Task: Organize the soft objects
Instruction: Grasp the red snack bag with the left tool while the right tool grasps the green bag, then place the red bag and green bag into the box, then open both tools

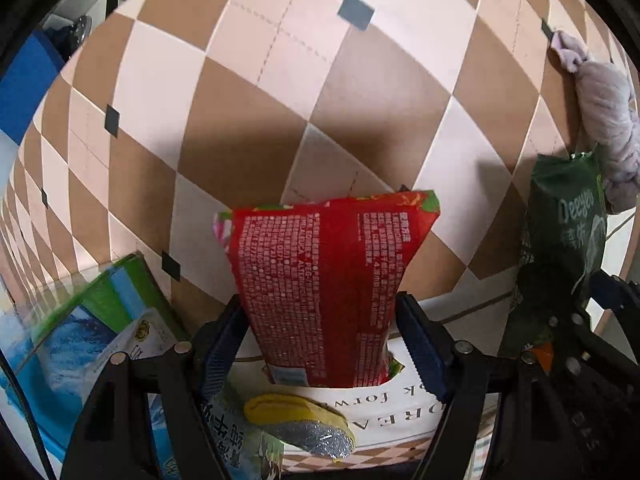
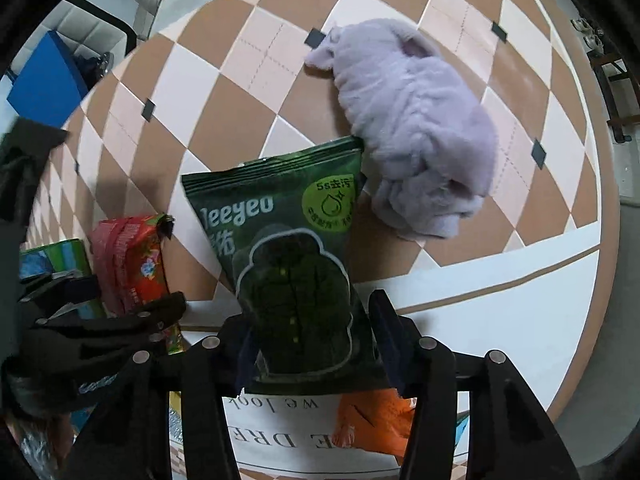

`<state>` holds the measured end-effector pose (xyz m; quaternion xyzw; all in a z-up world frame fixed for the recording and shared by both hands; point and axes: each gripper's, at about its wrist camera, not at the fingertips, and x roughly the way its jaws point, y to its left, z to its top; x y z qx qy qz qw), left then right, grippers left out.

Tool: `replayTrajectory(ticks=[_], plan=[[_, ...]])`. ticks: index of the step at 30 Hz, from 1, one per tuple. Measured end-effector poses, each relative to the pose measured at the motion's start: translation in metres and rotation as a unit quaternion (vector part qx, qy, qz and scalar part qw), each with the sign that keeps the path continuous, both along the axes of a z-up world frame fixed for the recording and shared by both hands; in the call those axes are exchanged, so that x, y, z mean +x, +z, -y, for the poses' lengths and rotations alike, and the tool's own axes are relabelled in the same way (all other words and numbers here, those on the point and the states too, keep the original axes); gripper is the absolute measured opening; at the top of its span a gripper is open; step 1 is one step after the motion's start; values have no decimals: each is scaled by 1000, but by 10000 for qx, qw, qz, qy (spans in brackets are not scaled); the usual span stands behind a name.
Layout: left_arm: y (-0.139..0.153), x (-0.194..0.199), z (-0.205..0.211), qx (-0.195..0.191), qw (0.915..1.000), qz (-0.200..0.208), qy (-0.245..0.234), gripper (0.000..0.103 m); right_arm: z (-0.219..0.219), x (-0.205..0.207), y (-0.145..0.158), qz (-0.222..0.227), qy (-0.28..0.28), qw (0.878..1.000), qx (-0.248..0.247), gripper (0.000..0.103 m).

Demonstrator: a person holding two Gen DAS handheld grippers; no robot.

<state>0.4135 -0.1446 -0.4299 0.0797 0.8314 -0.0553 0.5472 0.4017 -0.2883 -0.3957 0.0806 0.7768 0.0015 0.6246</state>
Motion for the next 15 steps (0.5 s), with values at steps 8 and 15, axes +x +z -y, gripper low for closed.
replayTrajectory(ticks=[8,15], plan=[[51,-22,-2,-88,9972,738,-47,43,3,-9,30,400,-92,9990,-201,36],[142,-82,-38,-671,9865,1489,123,43,-17,-49,119,1086,-139,9939,164,35]])
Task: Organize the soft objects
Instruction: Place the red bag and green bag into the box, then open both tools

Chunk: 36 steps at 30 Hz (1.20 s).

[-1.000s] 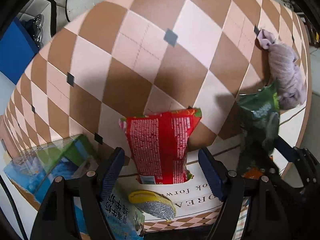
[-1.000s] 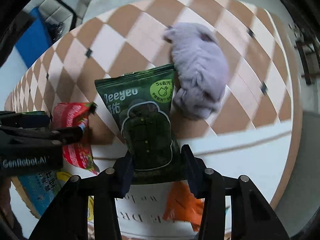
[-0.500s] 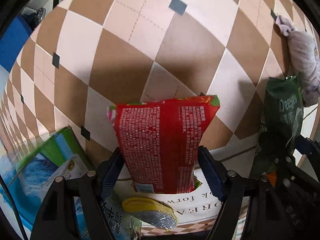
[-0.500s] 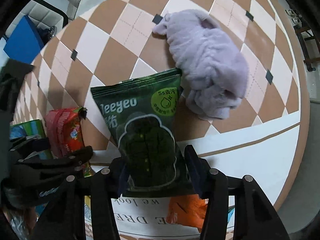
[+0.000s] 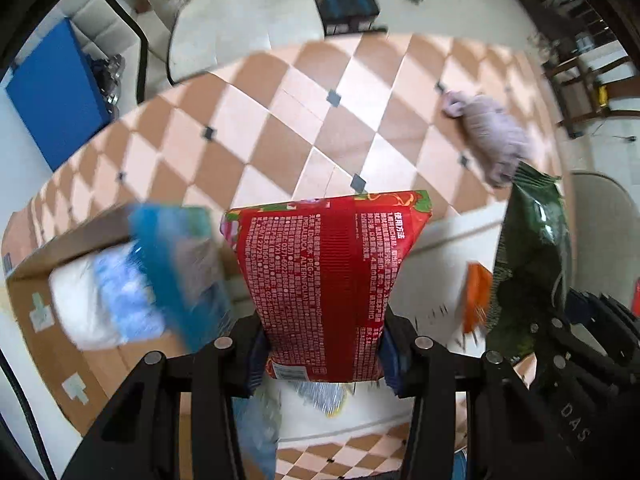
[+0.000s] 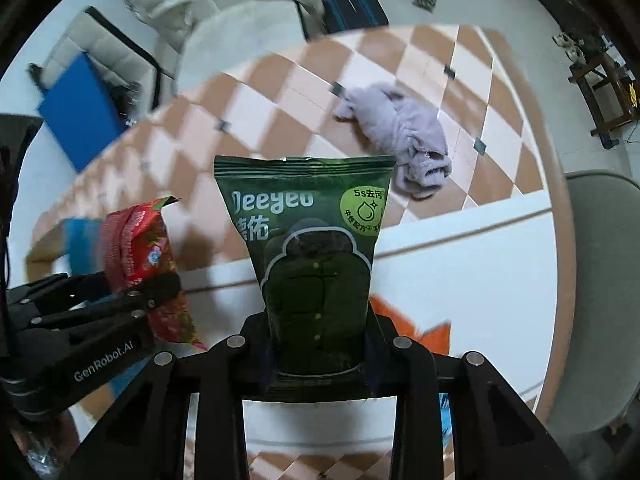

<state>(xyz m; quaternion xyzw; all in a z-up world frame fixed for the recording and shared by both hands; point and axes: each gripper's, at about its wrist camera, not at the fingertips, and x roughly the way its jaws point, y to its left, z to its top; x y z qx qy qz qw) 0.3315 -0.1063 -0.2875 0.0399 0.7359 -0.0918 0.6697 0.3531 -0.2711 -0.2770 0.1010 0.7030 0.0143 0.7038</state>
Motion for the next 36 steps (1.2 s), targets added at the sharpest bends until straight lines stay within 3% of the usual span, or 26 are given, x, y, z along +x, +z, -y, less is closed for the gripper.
replayTrajectory(ticks=[6,11,17,21,30,36], plan=[[74,-25,-79,3,9977,667,125,43,-60,-47,65,428,226,9981,383,35],[83,-40,-157,449,9945,802,500,43,-140,-82,82,439,598,9950,663,35],[56,-35,-270,1058,9869,590,1061,43,-242,-92,49,144,887,9932,738,35],[29,-19,-312,1189,9842,376,1257,43,-289,-97,13,-176,950,9932,654,35],[-29,13,-345,972,9875,-198,1223,43,-332,-92,-53,-696,1045,9913,385,35],[-53,26,-347,989,9892,-399,1010,43,-349,-94,-76,-889,1082,9897,284,35]])
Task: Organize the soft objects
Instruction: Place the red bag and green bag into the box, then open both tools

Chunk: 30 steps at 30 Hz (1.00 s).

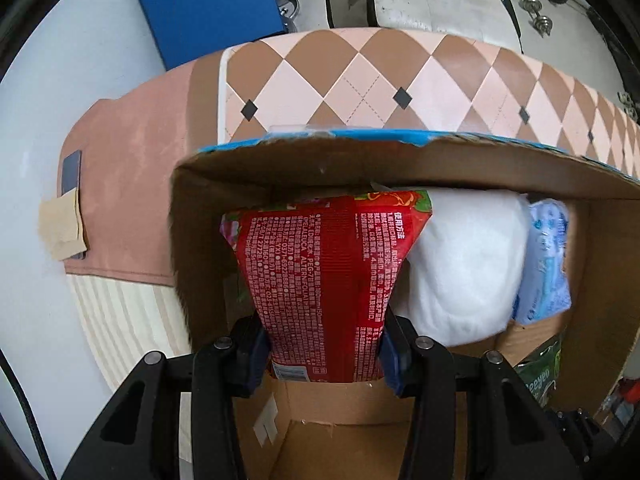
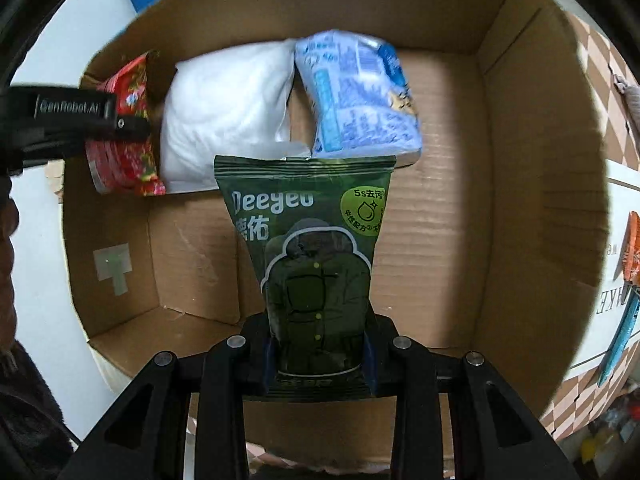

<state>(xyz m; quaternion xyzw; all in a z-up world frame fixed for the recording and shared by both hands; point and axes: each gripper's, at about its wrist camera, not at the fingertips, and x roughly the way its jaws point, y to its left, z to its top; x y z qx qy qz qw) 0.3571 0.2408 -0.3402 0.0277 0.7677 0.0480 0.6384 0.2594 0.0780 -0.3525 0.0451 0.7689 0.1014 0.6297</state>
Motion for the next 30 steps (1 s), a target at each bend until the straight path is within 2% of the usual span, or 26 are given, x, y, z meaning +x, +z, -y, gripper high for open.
replayTrajectory(ticks=[4,11,12,13,14,17,21,24,27,30], plan=[[-10,2,-1,39,9999,-76,-106,43,-10,-1,-12,-82,76,9999,-74,35],[0,3,-2,-39,10000,-67,-22,48,-17,3,-17,-103,144,9996,-201,37],[5,2,-2,-103,9999,-60,25,49,-16,4,-15,-106,146,9996,-208,43],[8,1,-5,-154,9998,-62,84,54,-15,4,-13,-91,122,9997,-208,55],[11,0,-6,-180,9997,-49,145,58,-14,5,-10,-62,92,9997,-203,60],[22,-4,-8,-287,9993,41,232,60,-10,6,-1,-26,48,9998,-165,63],[37,-16,-4,-305,9991,227,179,74,-7,4,14,121,72,9996,-254,65],[52,-37,0,-325,9982,475,191,86,-4,0,28,317,93,9987,-393,78],[60,-57,-5,-354,9967,675,282,97,-1,-7,42,518,124,9975,-474,84],[69,-81,-5,-321,9953,847,336,100,5,-16,53,632,152,9968,-463,97]])
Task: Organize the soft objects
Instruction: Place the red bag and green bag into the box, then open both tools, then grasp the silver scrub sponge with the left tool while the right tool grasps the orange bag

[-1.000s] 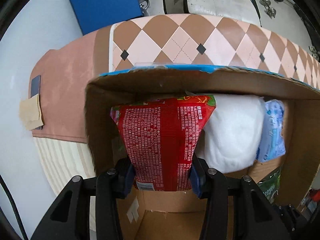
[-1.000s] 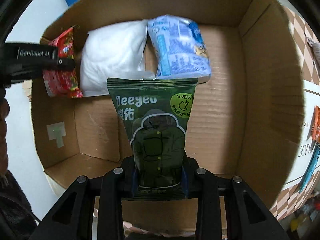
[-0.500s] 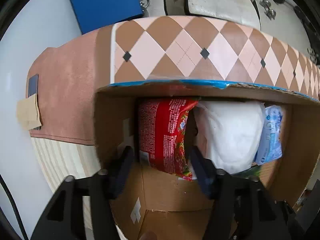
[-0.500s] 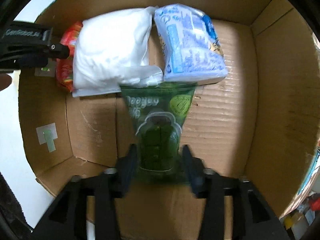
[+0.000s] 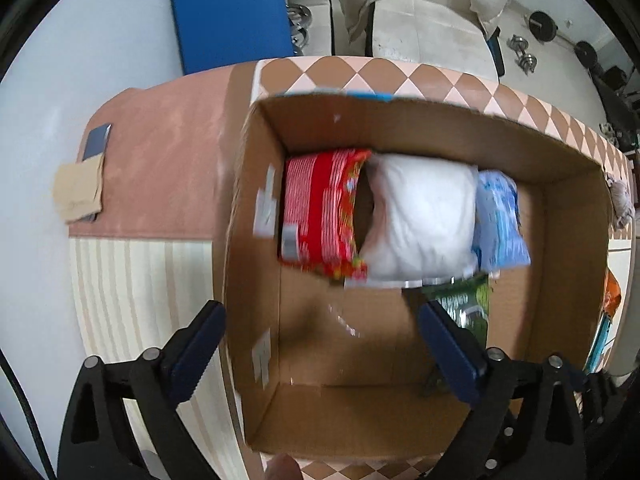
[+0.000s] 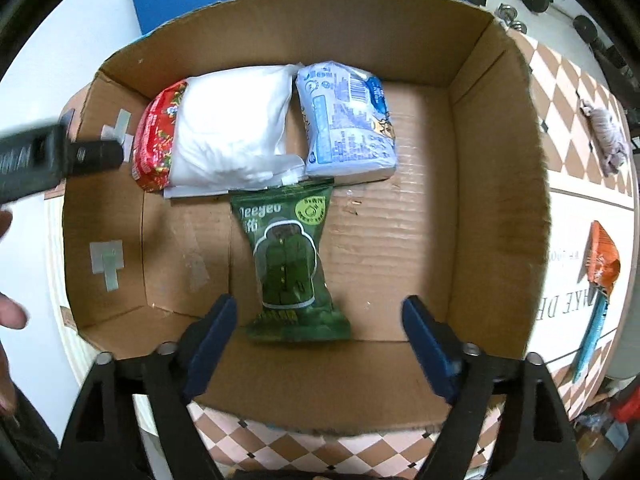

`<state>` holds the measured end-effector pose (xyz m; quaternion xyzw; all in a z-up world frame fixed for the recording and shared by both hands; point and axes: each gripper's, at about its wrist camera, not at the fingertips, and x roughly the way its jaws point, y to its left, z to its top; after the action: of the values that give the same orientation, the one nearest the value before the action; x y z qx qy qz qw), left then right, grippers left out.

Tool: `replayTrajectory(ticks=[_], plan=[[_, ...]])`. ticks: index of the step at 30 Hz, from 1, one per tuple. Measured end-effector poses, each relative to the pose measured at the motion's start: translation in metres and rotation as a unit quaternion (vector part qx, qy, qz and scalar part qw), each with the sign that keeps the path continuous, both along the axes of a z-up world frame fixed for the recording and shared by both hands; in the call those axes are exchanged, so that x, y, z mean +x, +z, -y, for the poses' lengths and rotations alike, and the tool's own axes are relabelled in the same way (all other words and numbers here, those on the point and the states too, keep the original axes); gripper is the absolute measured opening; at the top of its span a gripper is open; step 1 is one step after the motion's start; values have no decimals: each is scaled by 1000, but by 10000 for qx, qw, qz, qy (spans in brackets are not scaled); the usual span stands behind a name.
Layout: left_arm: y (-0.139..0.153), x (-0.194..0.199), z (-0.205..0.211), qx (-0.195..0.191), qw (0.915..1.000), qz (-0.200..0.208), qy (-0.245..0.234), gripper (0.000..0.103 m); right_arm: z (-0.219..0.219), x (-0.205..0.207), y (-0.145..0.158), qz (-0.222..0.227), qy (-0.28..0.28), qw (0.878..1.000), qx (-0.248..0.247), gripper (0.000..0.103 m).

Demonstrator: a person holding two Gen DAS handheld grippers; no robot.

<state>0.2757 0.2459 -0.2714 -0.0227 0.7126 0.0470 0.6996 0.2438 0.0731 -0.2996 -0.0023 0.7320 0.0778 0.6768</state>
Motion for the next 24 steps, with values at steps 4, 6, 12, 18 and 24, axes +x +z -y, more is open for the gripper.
replayTrajectory(ticks=[4,6,12,18,24], plan=[[10,-32,-1,66,9996,268,93,101,8,-14,7,217,-39,9997,-93,103],[16,-45,0,101,9992,366,107,101,12,-22,14,408,-48,9989,-220,103],[45,-82,10,164,9967,791,81,102,21,-43,46,884,-1,9958,-219,103],[64,-111,18,88,9950,989,129,102,31,-67,79,1201,30,9928,-32,103],[74,-124,25,46,9944,1041,197,102,36,-81,100,1331,9,9909,213,103]])
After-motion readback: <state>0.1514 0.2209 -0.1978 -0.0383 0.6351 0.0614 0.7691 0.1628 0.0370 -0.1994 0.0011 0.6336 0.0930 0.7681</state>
